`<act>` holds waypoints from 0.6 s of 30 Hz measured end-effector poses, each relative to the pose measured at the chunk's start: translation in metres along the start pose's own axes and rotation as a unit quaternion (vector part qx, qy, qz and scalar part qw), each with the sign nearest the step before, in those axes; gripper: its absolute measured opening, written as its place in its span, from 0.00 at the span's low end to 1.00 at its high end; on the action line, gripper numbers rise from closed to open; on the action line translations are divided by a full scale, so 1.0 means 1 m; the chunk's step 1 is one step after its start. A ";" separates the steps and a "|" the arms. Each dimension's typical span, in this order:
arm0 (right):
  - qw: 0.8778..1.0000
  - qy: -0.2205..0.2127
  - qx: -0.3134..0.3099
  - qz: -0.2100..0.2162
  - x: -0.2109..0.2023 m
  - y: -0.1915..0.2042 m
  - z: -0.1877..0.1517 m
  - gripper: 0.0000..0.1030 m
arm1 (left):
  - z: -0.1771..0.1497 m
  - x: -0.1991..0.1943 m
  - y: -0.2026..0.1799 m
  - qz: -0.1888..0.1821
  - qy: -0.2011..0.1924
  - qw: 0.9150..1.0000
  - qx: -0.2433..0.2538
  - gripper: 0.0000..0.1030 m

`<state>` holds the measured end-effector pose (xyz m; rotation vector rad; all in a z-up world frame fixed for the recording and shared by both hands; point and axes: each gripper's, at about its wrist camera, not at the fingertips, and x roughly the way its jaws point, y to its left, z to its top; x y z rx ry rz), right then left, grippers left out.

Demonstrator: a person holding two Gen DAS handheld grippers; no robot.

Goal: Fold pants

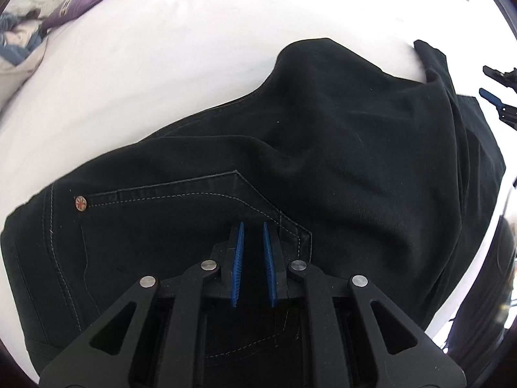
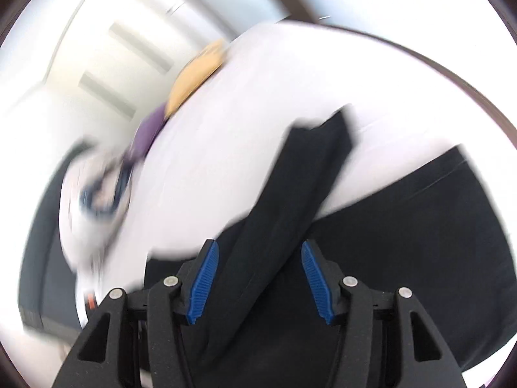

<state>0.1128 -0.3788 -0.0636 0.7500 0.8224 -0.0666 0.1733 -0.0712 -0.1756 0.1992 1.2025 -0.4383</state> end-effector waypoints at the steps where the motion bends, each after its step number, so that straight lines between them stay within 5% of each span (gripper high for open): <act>1: 1.000 -0.012 0.012 0.003 0.004 -0.006 0.012 0.57 | 0.001 0.000 -0.001 -0.002 0.002 1.000 -0.001 0.11; 8: 0.996 0.007 0.085 0.023 0.056 -0.027 0.045 0.57 | 0.012 0.007 -0.009 0.005 0.013 1.000 0.006 0.11; 18: 0.995 0.029 0.097 0.020 0.081 -0.049 0.050 0.57 | -0.013 0.002 0.026 -0.009 0.013 1.000 -0.008 0.11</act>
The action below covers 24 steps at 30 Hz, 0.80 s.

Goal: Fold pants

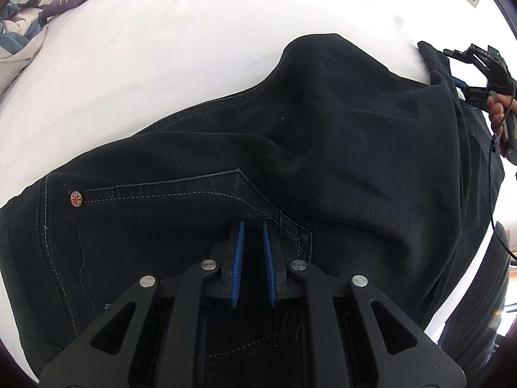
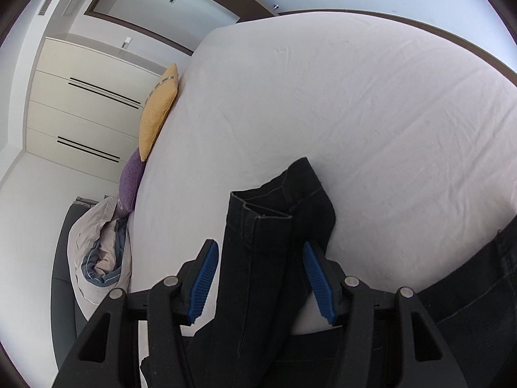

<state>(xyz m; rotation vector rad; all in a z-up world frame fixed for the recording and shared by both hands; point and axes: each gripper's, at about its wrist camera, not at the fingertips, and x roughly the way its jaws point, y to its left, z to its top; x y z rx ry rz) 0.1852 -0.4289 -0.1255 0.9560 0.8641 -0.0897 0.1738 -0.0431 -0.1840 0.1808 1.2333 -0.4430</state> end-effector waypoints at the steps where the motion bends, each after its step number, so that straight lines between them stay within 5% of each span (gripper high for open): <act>1: 1.000 0.000 0.006 0.003 0.001 -0.002 0.002 0.57 | 0.000 -0.001 0.002 0.000 0.000 1.000 0.000 0.11; 4: 1.000 0.000 0.007 0.005 0.000 0.001 0.007 0.54 | -0.001 -0.002 0.005 -0.001 0.000 1.000 -0.001 0.11; 8: 1.000 0.013 -0.025 0.005 0.001 0.013 0.004 0.27 | -0.001 -0.004 0.006 0.001 -0.001 1.000 -0.002 0.11; 13: 0.999 0.025 -0.045 -0.002 0.013 0.018 0.002 0.22 | -0.001 -0.004 0.002 0.009 0.000 1.000 0.002 0.11; 15: 0.999 0.022 -0.043 0.003 0.010 0.019 0.003 0.08 | -0.001 -0.005 0.002 0.010 0.001 1.000 -0.001 0.11; 19: 0.996 -0.002 -0.091 -0.007 -0.007 0.034 -0.001 0.06 | 0.000 -0.005 -0.001 0.017 0.005 1.000 0.000 0.11; 24: 0.990 -0.082 -0.116 0.013 -0.075 0.040 -0.015 0.05 | 0.000 -0.002 -0.002 0.018 0.007 1.000 -0.005 0.11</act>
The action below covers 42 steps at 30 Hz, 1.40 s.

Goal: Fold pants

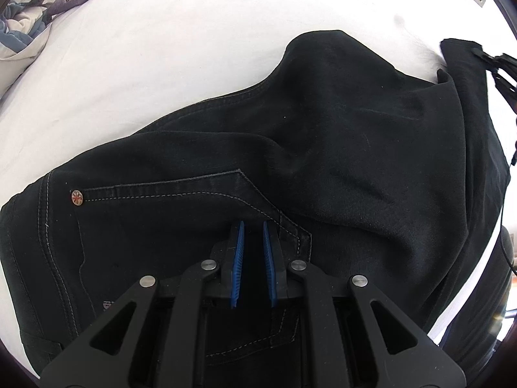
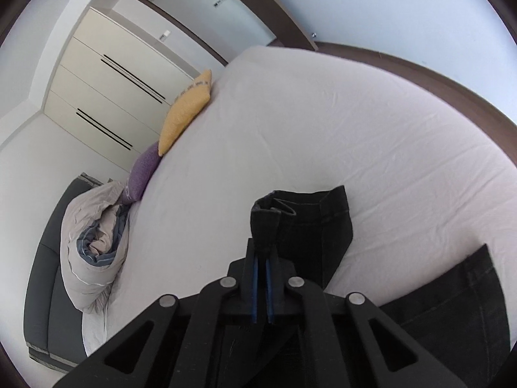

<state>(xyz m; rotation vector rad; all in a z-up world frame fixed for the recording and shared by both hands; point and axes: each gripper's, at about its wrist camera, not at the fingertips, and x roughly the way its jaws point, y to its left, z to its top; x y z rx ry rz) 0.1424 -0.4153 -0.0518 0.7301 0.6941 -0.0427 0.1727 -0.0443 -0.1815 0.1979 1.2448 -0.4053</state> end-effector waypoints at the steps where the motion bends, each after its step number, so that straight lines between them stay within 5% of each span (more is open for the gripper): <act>1: 1.000 -0.020 -0.003 0.001 -0.020 -0.001 -0.004 0.05 | 0.000 0.000 -0.001 0.002 0.000 1.000 0.001 0.11; 6: 0.995 -0.089 0.044 0.010 -0.105 -0.033 -0.035 0.05 | 0.001 0.002 -0.005 0.011 0.004 1.000 0.004 0.11; 10: 0.989 -0.107 0.099 -0.027 -0.143 -0.078 -0.071 0.05 | 0.003 0.003 -0.008 0.018 0.007 1.000 0.000 0.11; 18: 0.964 -0.087 0.243 -0.058 -0.132 -0.150 -0.129 0.04 | 0.002 0.001 -0.020 0.045 0.003 0.999 0.005 0.11; 36: 0.965 -0.072 0.239 -0.080 -0.137 -0.148 -0.139 0.05 | -0.005 0.000 -0.040 0.069 -0.011 0.998 0.006 0.12; 38: 0.969 -0.065 0.221 -0.093 -0.143 -0.142 -0.133 0.08 | -0.005 -0.002 -0.040 0.067 -0.013 0.998 0.004 0.12; 42: 0.966 -0.120 0.164 -0.161 -0.175 -0.121 -0.112 0.45 | -0.007 -0.005 -0.037 0.057 -0.018 0.998 -0.008 0.12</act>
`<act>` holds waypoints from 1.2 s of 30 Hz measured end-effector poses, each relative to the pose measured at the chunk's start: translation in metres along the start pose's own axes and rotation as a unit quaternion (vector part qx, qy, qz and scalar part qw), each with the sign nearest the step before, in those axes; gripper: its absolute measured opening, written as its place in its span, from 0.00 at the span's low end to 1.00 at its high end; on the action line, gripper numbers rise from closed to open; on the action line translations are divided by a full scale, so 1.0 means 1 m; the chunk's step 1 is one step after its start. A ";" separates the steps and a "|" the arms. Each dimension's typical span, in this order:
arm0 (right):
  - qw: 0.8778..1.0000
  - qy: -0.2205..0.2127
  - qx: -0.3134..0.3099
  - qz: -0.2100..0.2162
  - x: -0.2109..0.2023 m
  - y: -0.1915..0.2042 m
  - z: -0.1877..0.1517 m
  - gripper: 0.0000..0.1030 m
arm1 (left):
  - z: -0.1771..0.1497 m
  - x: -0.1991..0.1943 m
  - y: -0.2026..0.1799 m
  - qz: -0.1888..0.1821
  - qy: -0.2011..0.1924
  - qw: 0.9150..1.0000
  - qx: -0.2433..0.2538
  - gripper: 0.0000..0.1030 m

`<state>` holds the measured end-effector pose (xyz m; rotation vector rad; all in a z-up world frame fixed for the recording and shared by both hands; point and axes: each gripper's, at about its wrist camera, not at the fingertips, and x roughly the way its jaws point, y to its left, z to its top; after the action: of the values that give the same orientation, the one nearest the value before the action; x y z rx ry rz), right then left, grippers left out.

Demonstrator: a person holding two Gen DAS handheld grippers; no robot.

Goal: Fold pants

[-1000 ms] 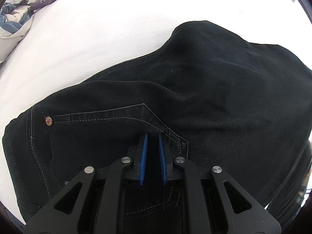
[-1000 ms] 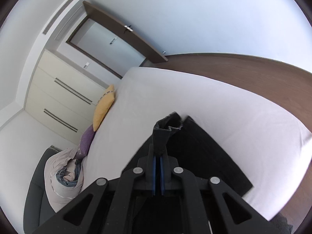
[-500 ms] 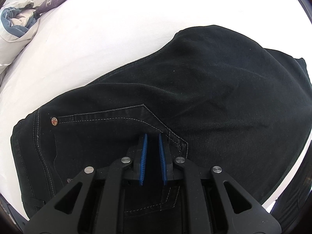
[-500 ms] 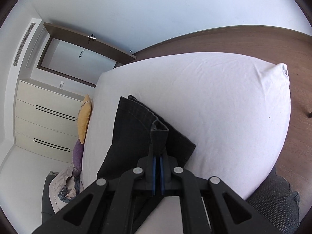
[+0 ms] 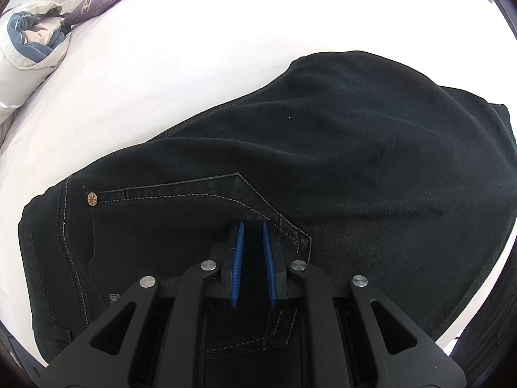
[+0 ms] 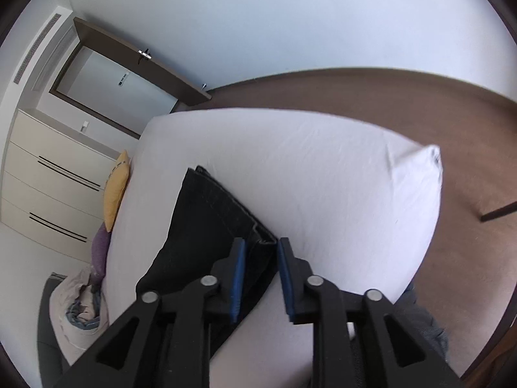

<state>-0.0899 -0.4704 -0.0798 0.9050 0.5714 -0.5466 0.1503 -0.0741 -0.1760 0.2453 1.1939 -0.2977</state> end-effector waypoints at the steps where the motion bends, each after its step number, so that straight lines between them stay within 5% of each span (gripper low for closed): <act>1: 1.000 -0.016 -0.012 -0.003 -0.008 0.006 0.006 0.47 | 0.000 -0.001 0.000 0.000 -0.001 1.000 -0.001 0.12; 3: 0.999 -0.028 -0.042 -0.005 -0.016 0.027 0.015 0.47 | -0.001 -0.003 0.002 0.003 -0.001 1.000 0.000 0.12; 6: 0.991 0.023 -0.101 0.085 -0.004 0.074 0.011 0.47 | 0.000 -0.006 -0.001 0.012 0.001 1.000 0.002 0.12; 8: 0.973 0.091 -0.123 0.172 0.020 0.108 -0.005 0.47 | 0.001 -0.011 -0.004 0.011 -0.003 1.000 0.000 0.12; 11: 0.936 0.192 -0.165 0.246 0.068 0.158 -0.050 0.47 | 0.001 -0.021 -0.012 0.003 -0.019 1.000 -0.002 0.12; 14: 0.898 0.294 -0.201 0.258 0.118 0.194 -0.103 0.47 | 0.001 -0.027 -0.022 0.001 -0.029 1.000 0.006 0.12; 15: 0.894 0.305 -0.218 0.245 0.130 0.201 -0.115 0.47 | 0.002 -0.028 -0.025 0.000 -0.032 0.999 0.009 0.12; 17: 0.895 0.314 -0.234 0.214 0.156 0.207 -0.126 0.47 | 0.002 -0.026 -0.029 -0.001 -0.028 1.000 0.014 0.12; 19: 0.912 0.301 -0.206 0.188 0.181 0.196 -0.113 0.42 | 0.000 -0.023 -0.028 -0.001 -0.026 1.000 0.010 0.12; 20: 0.922 0.293 -0.184 0.175 0.191 0.186 -0.103 0.29 | -0.001 -0.023 -0.027 -0.002 -0.028 1.000 0.007 0.12; 21: 0.929 0.289 -0.158 0.167 0.201 0.176 -0.091 0.05 | -0.002 -0.023 -0.026 -0.003 -0.030 1.000 0.003 0.12; 22: 0.939 0.279 -0.129 0.154 0.209 0.164 -0.078 0.00 | -0.004 -0.023 -0.025 -0.005 -0.033 0.999 -0.001 0.12; 25: 0.965 0.202 -0.120 0.117 0.209 0.151 -0.043 0.00 | -0.009 -0.026 -0.017 -0.013 -0.041 0.999 -0.009 0.12; 28: 0.975 0.165 -0.122 0.081 0.194 0.153 -0.020 0.05 | -0.013 -0.035 -0.018 -0.025 -0.058 0.998 -0.010 0.12; 31: 0.968 0.158 -0.134 0.141 0.151 0.165 -0.019 0.22 | -0.011 -0.045 -0.019 -0.033 -0.077 0.996 -0.006 0.12; 33: 0.952 0.197 -0.132 0.194 0.123 0.170 -0.041 0.39 | -0.009 -0.047 -0.025 -0.044 -0.081 0.996 0.001 0.12; 36: 0.926 0.253 -0.168 0.223 0.101 0.166 -0.089 0.46 | -0.009 -0.045 -0.037 -0.060 -0.080 0.995 0.015 0.12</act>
<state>0.0712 -0.3316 -0.0971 0.8096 0.8632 0.2091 0.1143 -0.1017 -0.1378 0.1731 1.0474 -0.4325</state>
